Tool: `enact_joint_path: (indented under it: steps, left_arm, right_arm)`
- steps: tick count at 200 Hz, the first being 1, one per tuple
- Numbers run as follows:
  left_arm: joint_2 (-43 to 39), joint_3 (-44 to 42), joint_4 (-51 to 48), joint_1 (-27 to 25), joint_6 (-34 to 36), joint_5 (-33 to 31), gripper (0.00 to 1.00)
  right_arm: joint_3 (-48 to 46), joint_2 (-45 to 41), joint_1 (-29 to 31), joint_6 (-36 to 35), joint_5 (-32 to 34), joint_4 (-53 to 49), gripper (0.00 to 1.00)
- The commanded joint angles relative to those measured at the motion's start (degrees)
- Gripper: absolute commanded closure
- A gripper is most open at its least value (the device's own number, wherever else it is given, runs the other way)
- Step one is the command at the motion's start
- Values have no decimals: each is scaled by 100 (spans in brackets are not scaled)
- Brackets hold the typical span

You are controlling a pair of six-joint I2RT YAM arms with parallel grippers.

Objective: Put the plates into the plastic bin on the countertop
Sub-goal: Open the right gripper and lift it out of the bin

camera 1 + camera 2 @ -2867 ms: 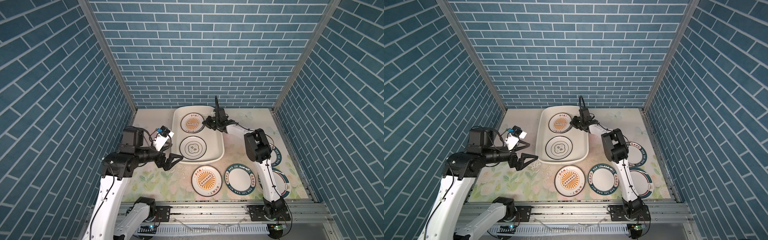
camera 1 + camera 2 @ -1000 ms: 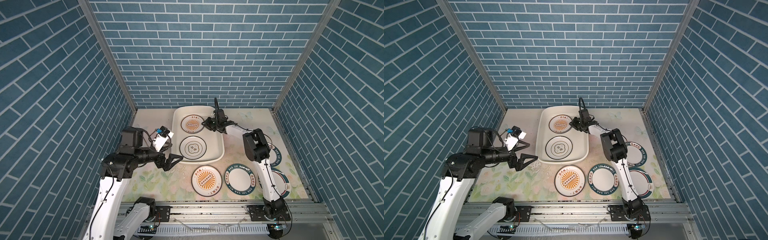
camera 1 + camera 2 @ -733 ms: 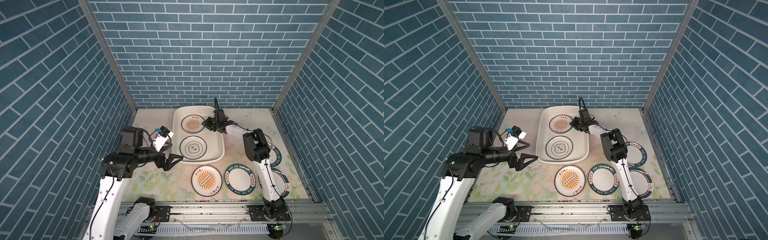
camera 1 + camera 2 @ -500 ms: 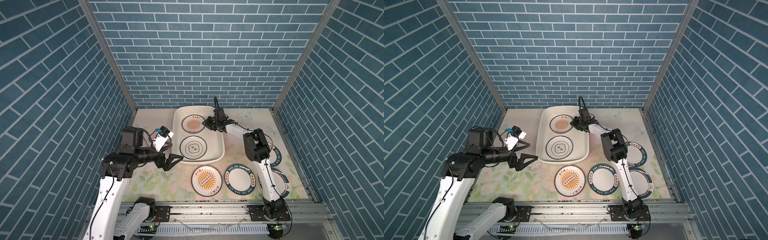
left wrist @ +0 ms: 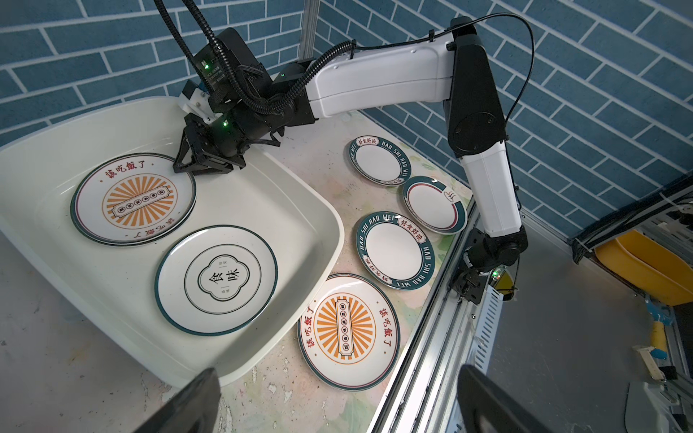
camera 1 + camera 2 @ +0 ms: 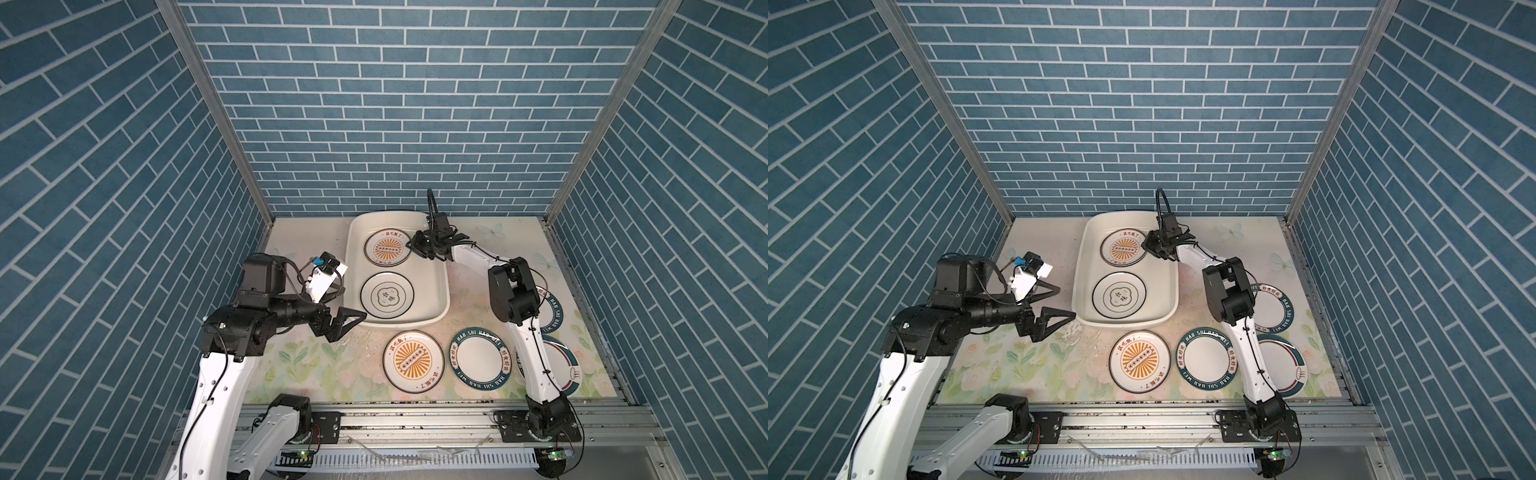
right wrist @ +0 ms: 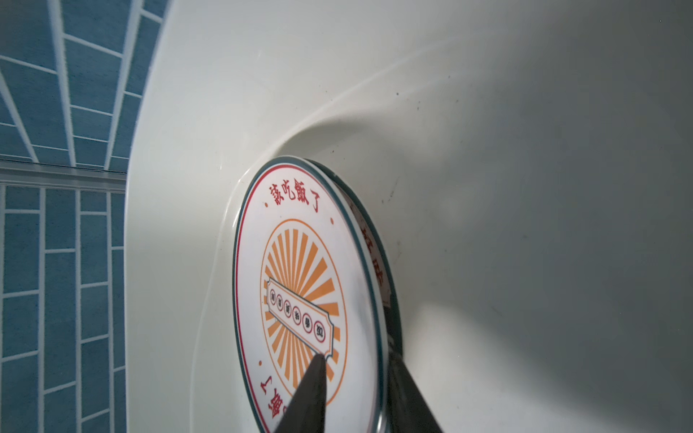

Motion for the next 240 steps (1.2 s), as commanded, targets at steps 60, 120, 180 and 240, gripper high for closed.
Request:
enact_joint_path:
  steps: [60,120,180,240]
  left_arm:
    - [-49,116,-75,45,39,104,0]
    - [-84,114,-96,62,39,135,1]
    - [-75,101,-186,62,135,20,0]
    - [-53,58,-113,54,153,179,0]
  right_arm:
    - [521,79,-73,-264,174,-622,70]
    - [535,109,-71,-238,67,-615,70]
    - [1100,-647,145,-1196,453,-1600,71]
    - [-827,-3424,253,-2085,1581,-2079,68]
